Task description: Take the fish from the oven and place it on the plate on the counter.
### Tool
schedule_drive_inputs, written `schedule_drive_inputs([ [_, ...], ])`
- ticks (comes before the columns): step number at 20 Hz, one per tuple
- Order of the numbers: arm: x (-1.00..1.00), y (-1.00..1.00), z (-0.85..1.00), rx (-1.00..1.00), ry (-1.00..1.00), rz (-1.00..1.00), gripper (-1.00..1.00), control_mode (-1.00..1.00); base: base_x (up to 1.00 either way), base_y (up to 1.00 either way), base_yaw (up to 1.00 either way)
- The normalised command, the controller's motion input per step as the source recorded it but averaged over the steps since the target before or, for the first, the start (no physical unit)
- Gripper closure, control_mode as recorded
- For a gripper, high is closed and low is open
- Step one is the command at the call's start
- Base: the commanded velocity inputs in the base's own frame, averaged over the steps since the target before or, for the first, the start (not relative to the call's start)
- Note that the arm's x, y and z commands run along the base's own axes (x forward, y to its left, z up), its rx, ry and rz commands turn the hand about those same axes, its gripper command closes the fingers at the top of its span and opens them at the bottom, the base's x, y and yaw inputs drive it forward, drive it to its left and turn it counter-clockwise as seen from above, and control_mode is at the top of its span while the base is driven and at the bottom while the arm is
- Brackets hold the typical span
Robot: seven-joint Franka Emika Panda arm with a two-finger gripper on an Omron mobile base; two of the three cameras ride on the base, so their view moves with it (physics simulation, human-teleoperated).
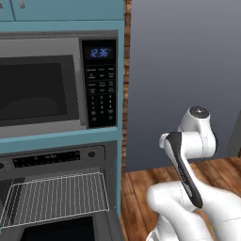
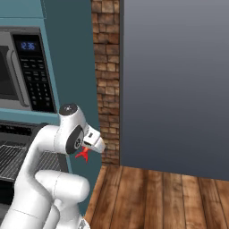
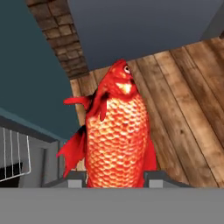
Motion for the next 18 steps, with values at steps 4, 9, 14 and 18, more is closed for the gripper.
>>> schedule_drive_inputs([
  [4, 0.34, -0.65, 0.27, -0.15, 0.22, 0.04, 1.00, -1.00, 0.00, 0.00, 0.00],
  [9, 0.09, -0.22, 0.00, 0.01, 0.02, 0.07, 1.00, -1.00, 0.00, 0.00, 0.00],
  [14, 0.00, -0.04, 0.00, 0.00, 0.00, 0.03, 1.00, -1.00, 0.00, 0.00, 0.00],
  [18, -0.11, -0.08, -0.06, 0.00, 0.00, 0.19, 1.00, -1.00, 0.00, 0.00, 0.00],
])
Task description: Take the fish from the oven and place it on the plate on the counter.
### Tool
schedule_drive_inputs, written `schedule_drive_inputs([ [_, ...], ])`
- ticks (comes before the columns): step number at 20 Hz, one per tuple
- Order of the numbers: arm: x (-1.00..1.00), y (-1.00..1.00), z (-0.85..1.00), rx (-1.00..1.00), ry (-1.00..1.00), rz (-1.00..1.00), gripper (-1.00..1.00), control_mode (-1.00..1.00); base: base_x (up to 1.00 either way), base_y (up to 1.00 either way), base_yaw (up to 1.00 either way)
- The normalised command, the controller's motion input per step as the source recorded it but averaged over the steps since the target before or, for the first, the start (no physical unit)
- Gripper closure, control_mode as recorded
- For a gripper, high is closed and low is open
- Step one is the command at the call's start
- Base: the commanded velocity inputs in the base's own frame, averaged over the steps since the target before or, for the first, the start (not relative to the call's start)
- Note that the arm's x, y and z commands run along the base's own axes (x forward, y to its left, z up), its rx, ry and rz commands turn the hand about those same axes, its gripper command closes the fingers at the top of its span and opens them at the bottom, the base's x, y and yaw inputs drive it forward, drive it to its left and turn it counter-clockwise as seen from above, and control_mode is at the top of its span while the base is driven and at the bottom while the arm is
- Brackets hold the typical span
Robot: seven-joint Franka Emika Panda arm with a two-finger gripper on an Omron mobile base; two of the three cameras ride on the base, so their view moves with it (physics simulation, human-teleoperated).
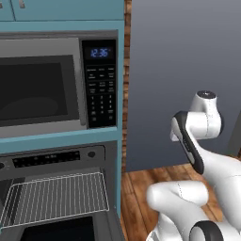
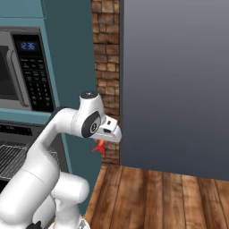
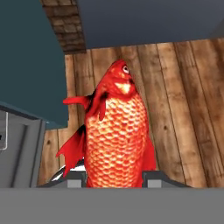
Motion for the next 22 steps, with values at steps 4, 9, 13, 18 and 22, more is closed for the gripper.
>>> schedule_drive_inputs([
  [4, -0.04, -0.04, 0.00, 0.00, -0.01, 0.06, 1.00, 1.00, -0.11, -0.36, 0.30],
  [9, 0.00, 0.00, 0.00, 0.00, 0.00, 0.00, 1.00, 1.00, -0.18, -0.27, 0.42],
  [13, 0.00, 0.00, 0.00, 0.00, 0.00, 0.00, 1.00, 1.00, -0.84, -0.01, 0.39],
  [18, 0.00, 0.00, 0.00, 0.00, 0.00, 0.00, 1.00, 1.00, -0.81, -0.08, 0.54],
  [22, 0.00, 0.00, 0.00, 0.00, 0.00, 0.00, 1.00, 1.00, -0.31, -0.12, 0.58],
])
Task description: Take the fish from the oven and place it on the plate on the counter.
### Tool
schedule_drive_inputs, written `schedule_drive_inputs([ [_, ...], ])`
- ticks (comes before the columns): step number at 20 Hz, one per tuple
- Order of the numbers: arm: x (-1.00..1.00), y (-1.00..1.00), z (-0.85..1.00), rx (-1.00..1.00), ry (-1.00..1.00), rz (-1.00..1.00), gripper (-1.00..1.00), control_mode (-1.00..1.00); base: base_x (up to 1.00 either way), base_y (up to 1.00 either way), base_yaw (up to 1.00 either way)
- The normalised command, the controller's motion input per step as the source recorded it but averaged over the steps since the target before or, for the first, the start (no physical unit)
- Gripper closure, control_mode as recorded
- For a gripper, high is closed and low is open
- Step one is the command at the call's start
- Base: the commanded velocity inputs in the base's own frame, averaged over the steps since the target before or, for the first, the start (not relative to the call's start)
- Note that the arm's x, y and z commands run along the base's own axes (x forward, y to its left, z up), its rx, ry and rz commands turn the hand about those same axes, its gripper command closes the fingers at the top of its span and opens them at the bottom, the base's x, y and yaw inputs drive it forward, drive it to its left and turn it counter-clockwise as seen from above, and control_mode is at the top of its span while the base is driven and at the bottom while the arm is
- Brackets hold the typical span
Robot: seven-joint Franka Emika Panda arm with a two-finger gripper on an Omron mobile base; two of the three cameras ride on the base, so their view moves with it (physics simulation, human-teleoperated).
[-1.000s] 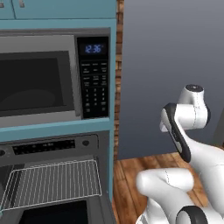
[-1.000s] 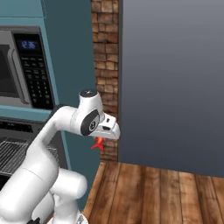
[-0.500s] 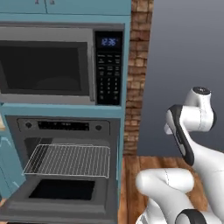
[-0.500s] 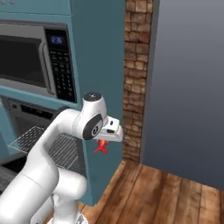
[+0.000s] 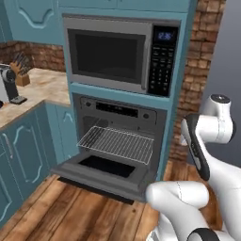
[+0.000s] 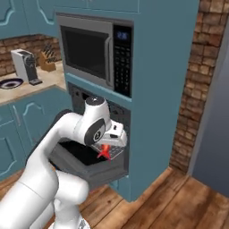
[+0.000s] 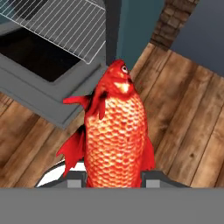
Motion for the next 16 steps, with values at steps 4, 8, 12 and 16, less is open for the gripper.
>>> schedule_drive_inputs([
  [4, 0.00, 0.00, 0.00, 0.00, 0.00, 0.00, 1.00, 1.00, -0.04, 0.06, 0.41],
  [8, 0.00, 0.00, 0.00, 0.00, 0.00, 0.00, 1.00, 1.00, -0.39, 0.72, 0.24],
  [12, 0.00, 0.00, 0.00, 0.00, 0.00, 0.00, 1.00, 1.00, -0.05, 1.00, 0.19],
  [16, 0.00, 0.00, 0.00, 0.00, 0.00, 0.00, 1.00, 1.00, 0.13, 1.00, 0.25],
])
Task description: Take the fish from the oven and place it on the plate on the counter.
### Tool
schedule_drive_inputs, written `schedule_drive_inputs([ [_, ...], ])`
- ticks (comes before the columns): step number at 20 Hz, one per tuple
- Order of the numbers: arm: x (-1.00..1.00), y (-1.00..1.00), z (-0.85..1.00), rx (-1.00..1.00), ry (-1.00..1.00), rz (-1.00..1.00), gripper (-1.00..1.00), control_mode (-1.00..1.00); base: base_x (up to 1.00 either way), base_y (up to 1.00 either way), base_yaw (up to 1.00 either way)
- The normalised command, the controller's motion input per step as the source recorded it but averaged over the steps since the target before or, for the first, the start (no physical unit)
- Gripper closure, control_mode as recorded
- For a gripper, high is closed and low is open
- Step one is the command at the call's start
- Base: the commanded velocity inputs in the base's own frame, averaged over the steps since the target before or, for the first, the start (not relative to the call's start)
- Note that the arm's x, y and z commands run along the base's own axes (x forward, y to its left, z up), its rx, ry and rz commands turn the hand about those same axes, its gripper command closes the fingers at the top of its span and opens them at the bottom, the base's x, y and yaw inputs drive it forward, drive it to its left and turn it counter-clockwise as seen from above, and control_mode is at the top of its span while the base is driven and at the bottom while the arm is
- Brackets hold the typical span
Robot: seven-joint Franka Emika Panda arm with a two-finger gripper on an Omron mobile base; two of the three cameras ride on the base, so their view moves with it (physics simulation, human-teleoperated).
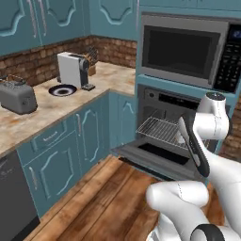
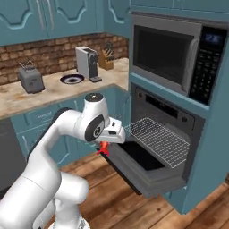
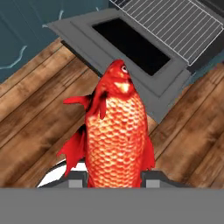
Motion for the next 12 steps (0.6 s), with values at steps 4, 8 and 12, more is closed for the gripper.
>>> schedule_drive_inputs([
  [4, 0.00, 0.00, 0.00, 0.00, 0.00, 0.00, 1.00, 1.00, 0.62, 1.00, 0.32],
  [8, 0.00, 0.00, 0.00, 0.00, 0.00, 0.00, 1.00, 1.00, 0.97, 0.58, 0.49],
  [12, 0.00, 0.00, 0.00, 0.00, 0.00, 0.00, 1.00, 1.00, 1.00, 0.46, 0.46],
])
